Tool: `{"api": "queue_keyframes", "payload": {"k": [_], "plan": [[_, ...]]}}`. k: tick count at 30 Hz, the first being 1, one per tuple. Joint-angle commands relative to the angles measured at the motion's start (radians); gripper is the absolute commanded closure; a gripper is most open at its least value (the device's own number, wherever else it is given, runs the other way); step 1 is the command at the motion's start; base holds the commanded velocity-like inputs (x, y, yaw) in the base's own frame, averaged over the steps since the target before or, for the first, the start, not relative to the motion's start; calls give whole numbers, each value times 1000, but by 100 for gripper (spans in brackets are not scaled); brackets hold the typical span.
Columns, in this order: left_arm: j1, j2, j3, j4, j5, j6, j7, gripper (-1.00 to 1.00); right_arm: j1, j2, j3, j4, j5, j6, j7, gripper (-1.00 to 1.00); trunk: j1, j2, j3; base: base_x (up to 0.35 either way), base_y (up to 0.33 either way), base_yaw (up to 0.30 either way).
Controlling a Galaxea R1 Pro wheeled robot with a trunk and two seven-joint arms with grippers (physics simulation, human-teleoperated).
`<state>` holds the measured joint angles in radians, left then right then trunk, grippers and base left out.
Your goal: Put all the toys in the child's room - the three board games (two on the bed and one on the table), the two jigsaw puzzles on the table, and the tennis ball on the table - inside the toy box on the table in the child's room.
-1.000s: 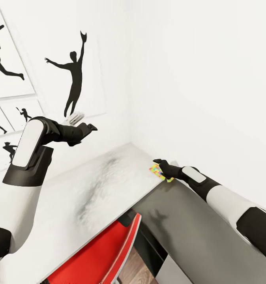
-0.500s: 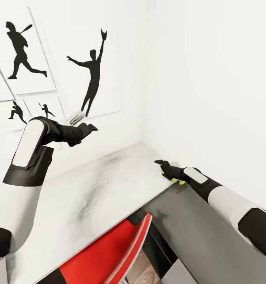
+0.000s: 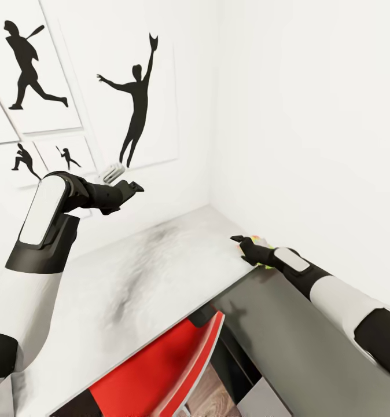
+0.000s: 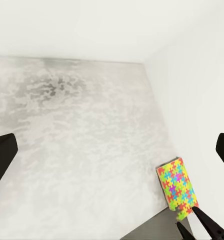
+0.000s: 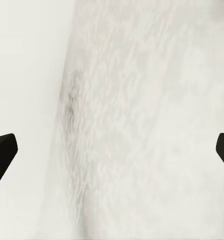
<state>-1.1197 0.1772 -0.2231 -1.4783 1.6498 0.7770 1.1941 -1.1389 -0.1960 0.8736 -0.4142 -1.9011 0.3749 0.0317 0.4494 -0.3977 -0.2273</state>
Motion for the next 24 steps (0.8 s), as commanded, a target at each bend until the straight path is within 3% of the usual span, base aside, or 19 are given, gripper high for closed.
{"api": "queue_keyframes", "payload": {"k": [1,9,15,18,24], "plan": [[-2,0,-1,-1,7,4,9,-100,-1,-7,7,0,-4,0,14,-100,1,-2,-4,0,0,8],[-3,-2,-2,-2,7,5,10,-100,11,-36,3,1,-7,-8,56,-100,1,-2,-15,0,0,4],[-3,-2,-2,-3,7,5,10,-100,16,-41,-1,10,-12,-7,50,-100,1,-2,-16,0,0,0],[-3,-2,0,-5,8,5,8,-100,17,-45,-2,29,-25,-4,48,-100,1,-2,-17,0,0,0],[-4,-2,4,-8,10,5,6,-100,17,-50,-4,79,-98,18,46,-100,1,-2,-17,0,0,0]]}}
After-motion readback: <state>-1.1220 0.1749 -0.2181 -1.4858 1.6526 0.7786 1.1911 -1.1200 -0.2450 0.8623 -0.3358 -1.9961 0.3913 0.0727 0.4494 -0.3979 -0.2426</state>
